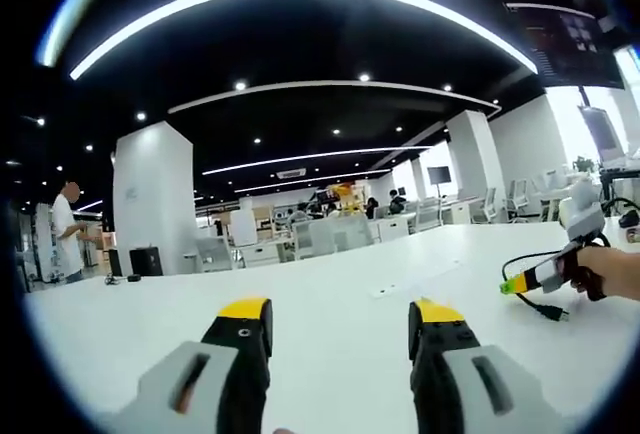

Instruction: Find the data cable on the table. Grasp the USB connector end of the cable and insert it into the USB port on the table

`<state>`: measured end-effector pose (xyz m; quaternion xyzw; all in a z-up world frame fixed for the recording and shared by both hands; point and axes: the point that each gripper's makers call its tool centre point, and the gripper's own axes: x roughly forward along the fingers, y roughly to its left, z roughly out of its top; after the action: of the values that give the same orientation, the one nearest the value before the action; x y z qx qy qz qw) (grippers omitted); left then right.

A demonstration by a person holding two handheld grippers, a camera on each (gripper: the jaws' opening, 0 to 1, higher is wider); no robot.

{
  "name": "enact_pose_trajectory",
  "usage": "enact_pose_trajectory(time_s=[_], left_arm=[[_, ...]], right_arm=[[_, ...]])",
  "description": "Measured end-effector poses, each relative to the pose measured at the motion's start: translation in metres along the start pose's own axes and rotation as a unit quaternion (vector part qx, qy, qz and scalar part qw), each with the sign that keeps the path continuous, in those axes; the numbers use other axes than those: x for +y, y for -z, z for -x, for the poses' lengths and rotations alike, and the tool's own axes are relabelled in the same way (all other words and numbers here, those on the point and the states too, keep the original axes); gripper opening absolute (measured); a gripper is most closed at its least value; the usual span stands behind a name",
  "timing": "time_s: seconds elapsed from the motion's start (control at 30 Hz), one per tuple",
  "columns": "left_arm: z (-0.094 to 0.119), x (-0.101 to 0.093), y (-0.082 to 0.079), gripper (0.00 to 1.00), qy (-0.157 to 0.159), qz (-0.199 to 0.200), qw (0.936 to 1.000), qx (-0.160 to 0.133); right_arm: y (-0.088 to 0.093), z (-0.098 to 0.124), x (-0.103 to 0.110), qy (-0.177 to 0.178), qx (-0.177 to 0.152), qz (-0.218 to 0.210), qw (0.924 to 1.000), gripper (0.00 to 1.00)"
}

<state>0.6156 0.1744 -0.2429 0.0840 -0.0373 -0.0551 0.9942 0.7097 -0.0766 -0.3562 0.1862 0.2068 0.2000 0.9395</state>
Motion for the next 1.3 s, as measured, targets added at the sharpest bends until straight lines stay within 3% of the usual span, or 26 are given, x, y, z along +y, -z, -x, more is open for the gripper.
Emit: enact_pose_trajectory(time_s=[0.5, 0.83, 0.93, 1.3], left_arm=[[-0.006, -0.028, 0.012, 0.55, 0.040, 0.005, 0.9990, 0.020], [-0.013, -0.074, 0.016, 0.54, 0.102, 0.025, 0.9939, 0.035], [-0.016, -0.097, 0.012, 0.54, 0.130, 0.018, 0.9907, 0.036], [-0.032, -0.143, 0.006, 0.53, 0.180, -0.010, 0.9832, 0.028]], right_arm=[[-0.020, 0.011, 0.015, -0.036, -0.031, -0.001, 0.9989, 0.06], [-0.046, 0.021, 0.035, -0.066, -0.079, -0.010, 0.9947, 0.05], [-0.058, 0.024, 0.044, -0.082, -0.100, -0.015, 0.9914, 0.05], [-0.102, 0.037, 0.086, -0.121, -0.150, -0.008, 0.9811, 0.05]])
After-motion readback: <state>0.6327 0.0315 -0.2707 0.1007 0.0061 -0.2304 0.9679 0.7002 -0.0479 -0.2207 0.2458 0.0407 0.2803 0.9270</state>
